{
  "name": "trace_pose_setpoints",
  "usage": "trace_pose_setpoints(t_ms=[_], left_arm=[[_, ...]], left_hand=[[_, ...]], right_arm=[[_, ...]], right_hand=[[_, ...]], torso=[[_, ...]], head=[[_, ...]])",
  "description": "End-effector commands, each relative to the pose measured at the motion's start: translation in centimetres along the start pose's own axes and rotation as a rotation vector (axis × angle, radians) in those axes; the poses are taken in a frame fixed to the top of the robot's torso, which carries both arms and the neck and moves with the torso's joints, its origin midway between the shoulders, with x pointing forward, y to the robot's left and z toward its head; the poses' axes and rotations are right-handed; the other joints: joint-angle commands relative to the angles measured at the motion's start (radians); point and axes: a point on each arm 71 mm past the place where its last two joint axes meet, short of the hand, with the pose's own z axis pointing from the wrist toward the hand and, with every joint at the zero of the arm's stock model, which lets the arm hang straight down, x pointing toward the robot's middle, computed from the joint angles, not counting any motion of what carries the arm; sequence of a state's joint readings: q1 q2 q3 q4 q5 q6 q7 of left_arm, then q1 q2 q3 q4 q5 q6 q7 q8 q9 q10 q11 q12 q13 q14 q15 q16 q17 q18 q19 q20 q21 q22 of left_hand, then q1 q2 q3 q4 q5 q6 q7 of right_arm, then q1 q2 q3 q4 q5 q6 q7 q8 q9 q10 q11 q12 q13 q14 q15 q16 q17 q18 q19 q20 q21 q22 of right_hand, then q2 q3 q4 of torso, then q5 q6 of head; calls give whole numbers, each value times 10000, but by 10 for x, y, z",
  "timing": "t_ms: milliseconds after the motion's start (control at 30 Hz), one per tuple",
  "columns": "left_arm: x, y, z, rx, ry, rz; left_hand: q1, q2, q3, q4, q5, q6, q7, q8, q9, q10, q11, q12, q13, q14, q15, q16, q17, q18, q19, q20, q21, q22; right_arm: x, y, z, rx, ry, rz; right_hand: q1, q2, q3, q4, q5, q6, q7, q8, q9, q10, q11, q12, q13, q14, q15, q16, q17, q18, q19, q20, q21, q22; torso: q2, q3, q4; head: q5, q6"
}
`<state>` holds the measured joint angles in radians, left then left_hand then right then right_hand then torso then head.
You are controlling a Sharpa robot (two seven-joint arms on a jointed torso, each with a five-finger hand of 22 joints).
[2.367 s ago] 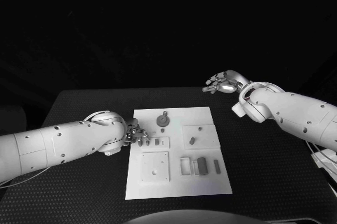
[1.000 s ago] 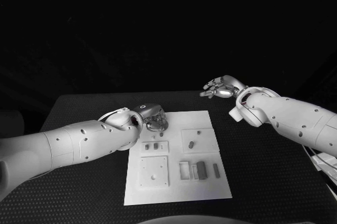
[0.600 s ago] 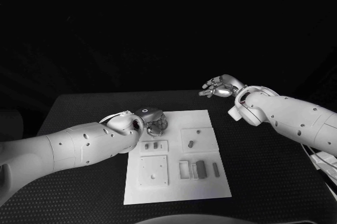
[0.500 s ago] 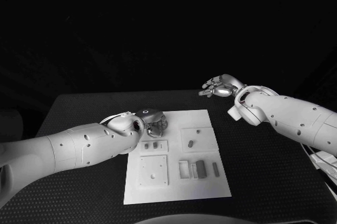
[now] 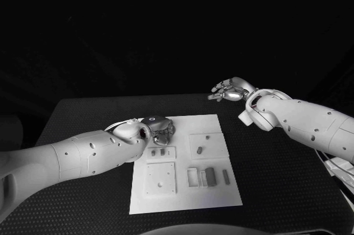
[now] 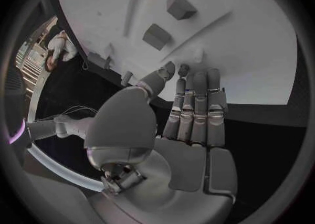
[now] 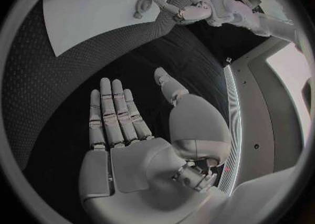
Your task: Assemble the parts on the task board
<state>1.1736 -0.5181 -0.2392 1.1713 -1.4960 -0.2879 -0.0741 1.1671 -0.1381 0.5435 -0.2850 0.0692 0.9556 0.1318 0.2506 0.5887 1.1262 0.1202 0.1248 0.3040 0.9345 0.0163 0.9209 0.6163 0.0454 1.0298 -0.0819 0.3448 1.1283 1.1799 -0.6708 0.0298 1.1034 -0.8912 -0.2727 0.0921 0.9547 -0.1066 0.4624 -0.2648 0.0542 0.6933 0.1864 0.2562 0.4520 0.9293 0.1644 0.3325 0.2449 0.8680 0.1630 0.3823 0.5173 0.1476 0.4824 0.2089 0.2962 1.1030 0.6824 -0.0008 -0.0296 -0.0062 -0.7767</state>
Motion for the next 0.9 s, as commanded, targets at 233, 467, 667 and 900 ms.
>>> trace_pose_setpoints(t_ms=[233,467,667,900], left_arm=[[4,2,2,-156,289,144],[9,2,3,-203,329,110],[11,2,3,-204,422,67],[12,1,3,-171,479,40]], left_hand=[[93,136,112,-16,64,-39,71,-101,-45,90,-6,-103,-46,107,13,86,27,161,115,10,33,41],[122,259,163,-2,75,-13,91,-110,-88,216,-35,-173,-93,212,-24,160,62,179,222,-23,81,109],[123,324,260,17,81,-58,110,-159,-194,381,-80,-255,-151,358,-77,186,61,190,361,-70,116,169],[105,411,357,5,72,200,74,-37,-264,730,-187,-315,-210,644,-182,228,59,214,608,-162,181,272]], right_arm=[[2,1,0,-117,146,15],[2,2,0,-123,150,17],[2,2,0,-125,157,19],[2,2,0,-130,162,20]], right_hand=[[38,-48,-9,35,-40,-53,552,40,-10,-13,34,-28,-12,-88,1,-52,16,-99,-70,-29,-69,10],[38,-48,-9,35,-40,-53,552,40,-10,-13,34,-28,-12,-88,1,-52,16,-99,-70,-29,-69,10],[38,-48,-9,35,-40,-53,552,40,-10,-13,34,-28,-12,-88,1,-52,16,-99,-70,-29,-69,10],[38,-48,-9,35,-40,-53,552,40,-10,-13,34,-28,-12,-88,1,-52,16,-99,-70,-29,-69,10]], torso=[[-6,4,3],[0,-1,4],[-4,-2,5],[-15,8,10]], head=[[-21,-18],[-35,-23],[-54,-57],[-66,-80]])
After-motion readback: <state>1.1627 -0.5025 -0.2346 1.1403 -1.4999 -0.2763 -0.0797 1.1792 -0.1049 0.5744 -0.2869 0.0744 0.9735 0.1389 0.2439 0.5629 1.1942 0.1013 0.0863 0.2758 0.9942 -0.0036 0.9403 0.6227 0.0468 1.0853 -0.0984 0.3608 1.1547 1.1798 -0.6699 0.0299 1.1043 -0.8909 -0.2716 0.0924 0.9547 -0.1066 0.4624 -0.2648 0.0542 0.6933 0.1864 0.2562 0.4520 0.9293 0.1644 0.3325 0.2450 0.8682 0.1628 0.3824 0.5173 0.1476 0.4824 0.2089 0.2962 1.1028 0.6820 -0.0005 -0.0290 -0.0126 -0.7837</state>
